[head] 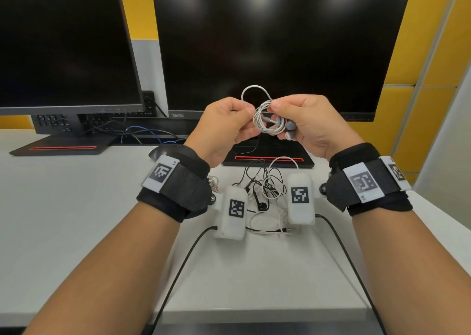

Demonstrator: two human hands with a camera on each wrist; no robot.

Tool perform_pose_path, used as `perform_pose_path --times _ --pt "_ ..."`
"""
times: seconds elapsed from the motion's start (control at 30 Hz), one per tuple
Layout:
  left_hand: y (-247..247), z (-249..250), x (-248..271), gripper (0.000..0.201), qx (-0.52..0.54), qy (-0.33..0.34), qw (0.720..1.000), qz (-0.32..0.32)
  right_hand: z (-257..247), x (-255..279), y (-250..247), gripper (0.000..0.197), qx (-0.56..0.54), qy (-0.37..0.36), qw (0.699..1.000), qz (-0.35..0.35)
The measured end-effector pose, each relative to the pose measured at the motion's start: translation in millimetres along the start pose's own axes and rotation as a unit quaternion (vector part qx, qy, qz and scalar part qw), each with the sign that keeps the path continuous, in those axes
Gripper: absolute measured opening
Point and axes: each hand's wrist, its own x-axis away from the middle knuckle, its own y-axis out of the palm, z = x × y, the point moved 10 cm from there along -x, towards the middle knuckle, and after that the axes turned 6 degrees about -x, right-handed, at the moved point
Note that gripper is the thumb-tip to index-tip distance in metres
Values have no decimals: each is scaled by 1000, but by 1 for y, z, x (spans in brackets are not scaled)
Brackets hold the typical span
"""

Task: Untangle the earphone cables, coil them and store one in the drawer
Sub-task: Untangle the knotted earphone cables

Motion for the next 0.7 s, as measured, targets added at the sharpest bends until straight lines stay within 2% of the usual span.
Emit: perform_pose_path --times 0.23,0.33,0.4,0.5,0.6,0.7 --pt "17 -9 2 18 -10 -58 995 -83 -10 1 -5 16 42 -43 997 41" --pt "25 -5 8 8 -60 -38 991 -110 -12 2 0 18 62 -58 996 32" --pt "24 -5 9 10 -86 -32 990 -108 -13 3 3 17 77 -66 995 26" --pt "19 -8 6 15 -69 -42 993 -88 -14 3 3 13 86 -75 993 33" --pt "13 -12 5 33 -55 -67 994 -66 -17 3 1 13 86 -95 991 45" --pt "15 -12 7 32 -61 -76 991 -94 -20 4 -4 13 69 -110 989 64"
